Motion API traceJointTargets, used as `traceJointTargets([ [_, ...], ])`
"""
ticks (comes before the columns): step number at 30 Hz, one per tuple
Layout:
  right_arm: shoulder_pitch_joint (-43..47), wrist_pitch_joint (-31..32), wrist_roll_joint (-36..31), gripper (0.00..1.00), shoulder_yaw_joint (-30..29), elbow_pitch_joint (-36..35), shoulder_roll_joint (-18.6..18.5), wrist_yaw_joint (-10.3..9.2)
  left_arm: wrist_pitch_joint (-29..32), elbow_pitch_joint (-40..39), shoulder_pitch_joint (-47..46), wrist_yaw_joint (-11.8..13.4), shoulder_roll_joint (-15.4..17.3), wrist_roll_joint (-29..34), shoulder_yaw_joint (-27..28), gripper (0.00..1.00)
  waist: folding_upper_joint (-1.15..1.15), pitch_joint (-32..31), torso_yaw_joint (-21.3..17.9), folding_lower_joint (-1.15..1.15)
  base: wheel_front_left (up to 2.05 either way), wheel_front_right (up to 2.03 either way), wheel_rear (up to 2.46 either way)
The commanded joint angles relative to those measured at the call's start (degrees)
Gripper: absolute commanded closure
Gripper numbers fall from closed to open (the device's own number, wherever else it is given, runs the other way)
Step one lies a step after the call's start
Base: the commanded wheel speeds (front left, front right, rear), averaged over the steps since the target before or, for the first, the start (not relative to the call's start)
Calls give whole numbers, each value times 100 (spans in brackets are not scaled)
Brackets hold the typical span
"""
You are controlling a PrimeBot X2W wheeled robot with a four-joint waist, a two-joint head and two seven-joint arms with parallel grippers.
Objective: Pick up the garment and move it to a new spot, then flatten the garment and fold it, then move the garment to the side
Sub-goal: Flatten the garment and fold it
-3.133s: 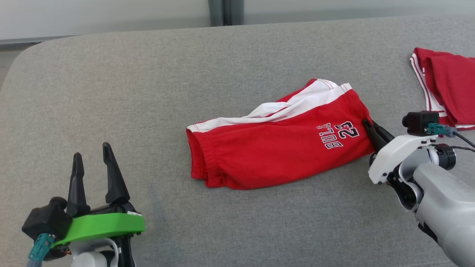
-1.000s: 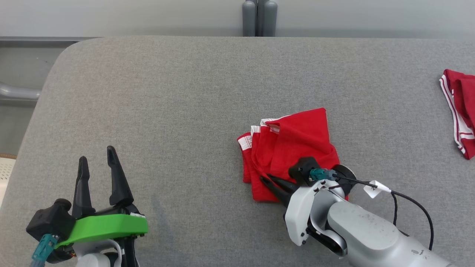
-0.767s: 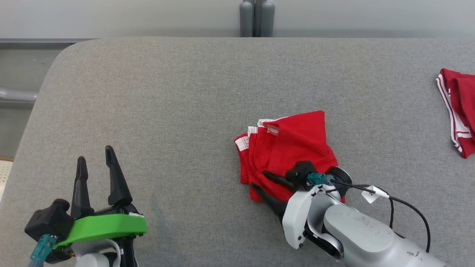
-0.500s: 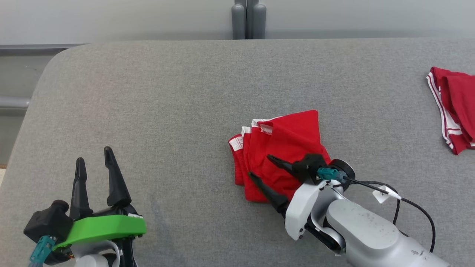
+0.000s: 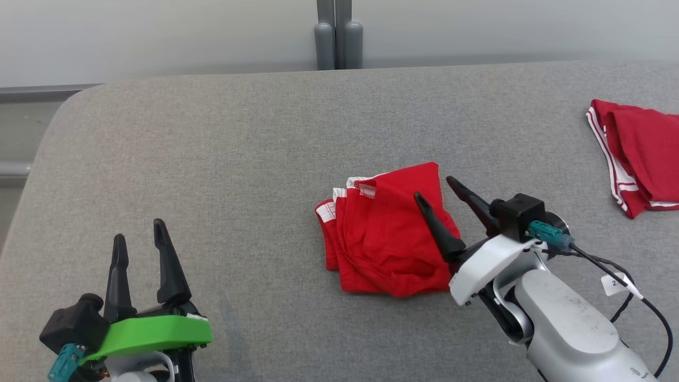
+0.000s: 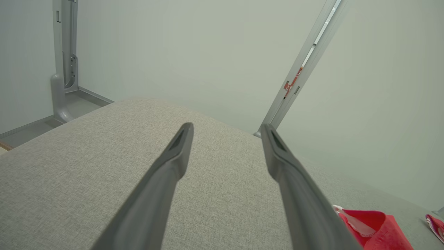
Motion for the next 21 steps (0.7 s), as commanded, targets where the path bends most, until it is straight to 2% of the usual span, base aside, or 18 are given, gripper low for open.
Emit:
traceJointTargets([
  [1, 136, -30, -104, 0, -169, -28, 41, 1, -15, 14, 93, -15, 5, 32, -9, 0, 0, -8, 21, 0, 0, 0, 0],
  [4, 251, -50, -348, 0, -707, -69, 132, 1, -14, 30, 96, -16, 5, 34, -33, 0, 0, -15, 88, 0, 0, 0, 0],
  [5, 272, -53, -449, 24, -890, -89, 172, 1, -15, 32, 98, -11, 5, 29, -38, 0, 0, -9, 113, 0, 0, 0, 0],
  [6, 280, -47, -545, 57, -1036, -117, 201, 1, -15, 36, 96, -14, 5, 25, -45, 0, 0, -3, 140, 0, 0, 0, 0],
  [7, 295, -46, -666, 69, -1155, -111, 211, 1, -14, 42, 90, -20, 5, 22, -57, 0, 0, 5, 170, 0, 0, 0, 0],
  [8, 295, -47, -810, 90, -1275, -101, 231, 1, -14, 49, 80, -23, 5, 22, -65, 0, 0, 17, 214, 0, 0, 0, 0],
  [9, 292, -47, -915, 100, -1370, -79, 261, 1, -13, 51, 66, -24, 5, 22, -81, 0, 0, 29, 253, 0, 0, 0, 0],
  [14, 62, -46, -1514, 100, -1564, 495, 190, 1, -9, 59, -13, -1, 5, 31, -125, 0, 0, 123, 503, 0, 0, 0, 0],
  [21, -600, -46, -1916, 100, -1188, 1666, 126, 1, -8, 75, -133, -1, 5, -11, -146, 0, 0, 262, 778, 0, 0, 0, 0],
])
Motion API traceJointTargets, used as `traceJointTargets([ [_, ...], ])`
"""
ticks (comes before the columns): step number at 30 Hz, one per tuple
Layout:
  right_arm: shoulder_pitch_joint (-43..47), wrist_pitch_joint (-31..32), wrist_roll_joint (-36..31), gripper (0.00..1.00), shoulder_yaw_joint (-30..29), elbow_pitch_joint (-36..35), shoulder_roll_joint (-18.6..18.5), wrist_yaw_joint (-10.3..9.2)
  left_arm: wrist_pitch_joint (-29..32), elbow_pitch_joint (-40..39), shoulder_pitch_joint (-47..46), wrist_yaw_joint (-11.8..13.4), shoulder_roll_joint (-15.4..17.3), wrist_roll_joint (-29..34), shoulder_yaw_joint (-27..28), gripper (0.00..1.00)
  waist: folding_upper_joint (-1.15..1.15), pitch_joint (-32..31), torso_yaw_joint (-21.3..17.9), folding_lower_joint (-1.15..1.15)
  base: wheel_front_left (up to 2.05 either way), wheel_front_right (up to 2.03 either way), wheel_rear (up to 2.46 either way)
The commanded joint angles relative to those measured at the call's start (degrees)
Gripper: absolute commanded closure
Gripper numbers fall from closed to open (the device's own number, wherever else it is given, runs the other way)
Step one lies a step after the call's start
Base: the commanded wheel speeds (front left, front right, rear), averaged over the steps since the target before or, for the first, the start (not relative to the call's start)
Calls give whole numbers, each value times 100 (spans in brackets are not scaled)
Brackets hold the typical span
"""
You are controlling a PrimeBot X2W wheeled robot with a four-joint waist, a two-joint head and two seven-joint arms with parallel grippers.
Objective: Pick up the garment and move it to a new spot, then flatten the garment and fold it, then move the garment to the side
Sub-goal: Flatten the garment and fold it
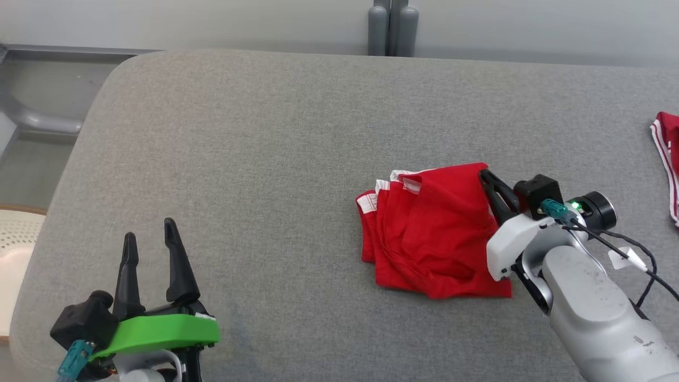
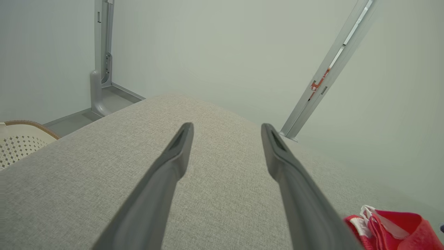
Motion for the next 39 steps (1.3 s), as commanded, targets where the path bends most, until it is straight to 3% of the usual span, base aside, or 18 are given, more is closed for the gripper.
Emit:
traceJointTargets([
  [1, -136, -13, -82, 100, 140, 183, -20, 1, -1, 4, -112, 0, 9, -15, 1, 0, 0, 91, 123, 0, 0, 0, 0],
  [5, -418, -14, 22, 100, 694, 653, 68, 1, -1, 12, -149, 9, 9, -40, -9, 0, 0, 125, 196, 0, 0, 0, 0],
  [9, -499, -14, 238, 100, 1160, 687, 142, 1, -1, -5, -174, 26, 9, -63, 1, 0, 0, 155, 220, 0, 0, 0, 0],
  [24, -74, -14, 699, 100, 2677, -177, 113, 1, -1, -62, -189, 44, 8, -86, 51, 0, 0, 210, 142, 0, 0, 0, 0],
  [33, 219, -14, 827, 100, 3211, -375, 291, 1, -1, -72, -219, 53, 8, -89, 80, 0, 0, 226, 1, 0, 0, 0, 0],
  [39, 135, -14, 783, 100, 3037, -723, 317, 1, -1, -55, -216, 42, 9, -62, 103, 0, 0, 204, -108, 0, 0, 0, 0],
])
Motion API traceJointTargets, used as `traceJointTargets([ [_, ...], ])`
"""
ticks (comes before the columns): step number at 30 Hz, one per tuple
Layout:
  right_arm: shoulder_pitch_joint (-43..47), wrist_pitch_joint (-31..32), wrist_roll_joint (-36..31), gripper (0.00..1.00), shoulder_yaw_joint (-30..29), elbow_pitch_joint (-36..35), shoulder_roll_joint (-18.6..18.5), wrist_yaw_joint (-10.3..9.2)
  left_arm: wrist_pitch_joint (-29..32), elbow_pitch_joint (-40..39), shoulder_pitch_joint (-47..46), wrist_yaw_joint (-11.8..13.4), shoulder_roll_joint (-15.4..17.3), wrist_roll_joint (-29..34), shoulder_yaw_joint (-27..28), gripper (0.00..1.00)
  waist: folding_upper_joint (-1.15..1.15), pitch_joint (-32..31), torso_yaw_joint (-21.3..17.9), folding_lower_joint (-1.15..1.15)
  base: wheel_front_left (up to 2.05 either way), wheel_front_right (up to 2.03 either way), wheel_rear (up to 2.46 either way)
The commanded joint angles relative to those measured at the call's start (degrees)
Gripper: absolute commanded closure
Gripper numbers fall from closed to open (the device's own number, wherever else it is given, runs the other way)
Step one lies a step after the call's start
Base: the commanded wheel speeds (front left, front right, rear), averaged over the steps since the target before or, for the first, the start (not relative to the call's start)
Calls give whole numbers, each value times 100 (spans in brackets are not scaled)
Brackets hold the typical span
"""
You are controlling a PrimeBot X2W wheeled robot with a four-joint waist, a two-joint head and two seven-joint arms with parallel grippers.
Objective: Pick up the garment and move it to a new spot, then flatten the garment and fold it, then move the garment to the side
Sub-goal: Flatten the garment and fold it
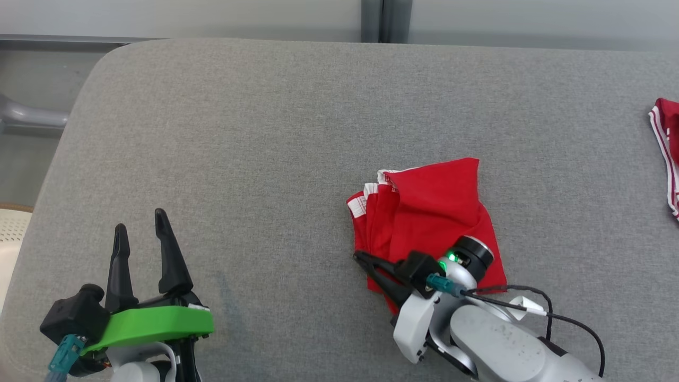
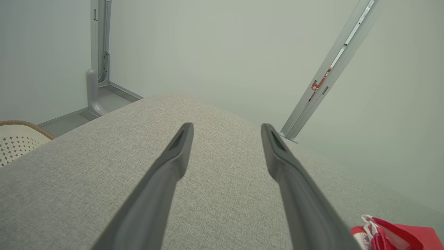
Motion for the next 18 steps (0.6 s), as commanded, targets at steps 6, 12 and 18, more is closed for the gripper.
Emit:
traceJointTargets([
  [6, 219, -13, -243, 100, -774, -706, -117, 1, -3, -13, -28, -1, 9, 8, 60, 0, 0, -85, -135, 0, 0, 0, 0],
  [12, 551, -13, -543, 100, -1600, -1240, -158, 1, -2, -27, 25, -8, 9, 20, 72, 0, 0, -129, -230, 0, 0, 0, 0],
  [18, 969, -13, -815, 84, -2469, -1679, -23, 1, -3, -37, 58, -17, 9, 28, 76, 0, 0, -169, -316, 0, 0, 0, 0],
])
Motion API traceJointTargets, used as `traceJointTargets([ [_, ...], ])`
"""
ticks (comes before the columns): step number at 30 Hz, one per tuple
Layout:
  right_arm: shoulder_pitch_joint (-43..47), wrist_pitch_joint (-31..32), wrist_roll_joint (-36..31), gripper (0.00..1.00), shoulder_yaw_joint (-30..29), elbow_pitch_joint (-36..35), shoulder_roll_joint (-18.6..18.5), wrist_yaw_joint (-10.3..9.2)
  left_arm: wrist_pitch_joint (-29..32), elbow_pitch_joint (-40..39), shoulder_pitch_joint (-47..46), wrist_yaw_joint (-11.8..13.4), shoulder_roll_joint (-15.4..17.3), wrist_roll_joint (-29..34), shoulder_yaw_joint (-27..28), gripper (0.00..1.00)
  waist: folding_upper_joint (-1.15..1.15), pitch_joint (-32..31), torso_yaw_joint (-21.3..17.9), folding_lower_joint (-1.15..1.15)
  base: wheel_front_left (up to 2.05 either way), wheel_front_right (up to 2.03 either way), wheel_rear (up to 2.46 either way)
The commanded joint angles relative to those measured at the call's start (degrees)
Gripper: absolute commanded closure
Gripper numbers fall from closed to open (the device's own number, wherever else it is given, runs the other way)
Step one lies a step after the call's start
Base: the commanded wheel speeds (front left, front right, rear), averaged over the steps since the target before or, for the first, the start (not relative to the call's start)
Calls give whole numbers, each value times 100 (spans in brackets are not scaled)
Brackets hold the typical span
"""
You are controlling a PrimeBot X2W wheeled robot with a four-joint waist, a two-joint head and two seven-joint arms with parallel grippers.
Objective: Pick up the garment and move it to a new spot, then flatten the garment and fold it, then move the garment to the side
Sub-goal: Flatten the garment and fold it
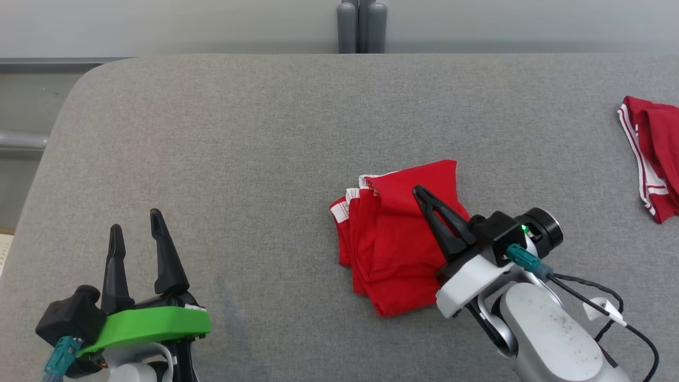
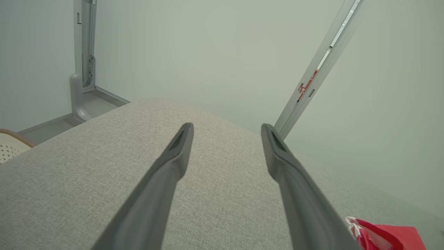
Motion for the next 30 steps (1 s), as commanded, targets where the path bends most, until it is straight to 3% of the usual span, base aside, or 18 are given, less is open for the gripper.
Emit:
traceJointTargets([
  [1, 146, -13, -87, 60, -154, -120, 55, 1, -3, -10, 48, -29, 9, 4, 9, 0, 0, -19, -34, 0, 0, 0, 0],
  [2, 204, -13, -118, 51, -266, -186, 82, 1, -3, -9, 52, -39, 8, 9, 7, 0, 0, -26, -49, 0, 0, 0, 0],
  [3, 293, -13, -156, 0, -397, -246, 115, 1, -3, -9, 55, -44, 9, 10, 6, 0, 0, -34, -71, 0, 0, 0, 0],
  [17, 1273, -13, -367, 0, -1958, -861, 524, 1, -2, 192, 278, -237, 9, 418, 7, 0, 0, -393, -377, 0, 0, 0, 0],
  [30, 1757, -13, -207, 0, -2359, -885, 626, 1, -2, 209, 857, -216, 10, 696, -33, 0, 0, -794, -659, 0, 0, 0, 0],
])
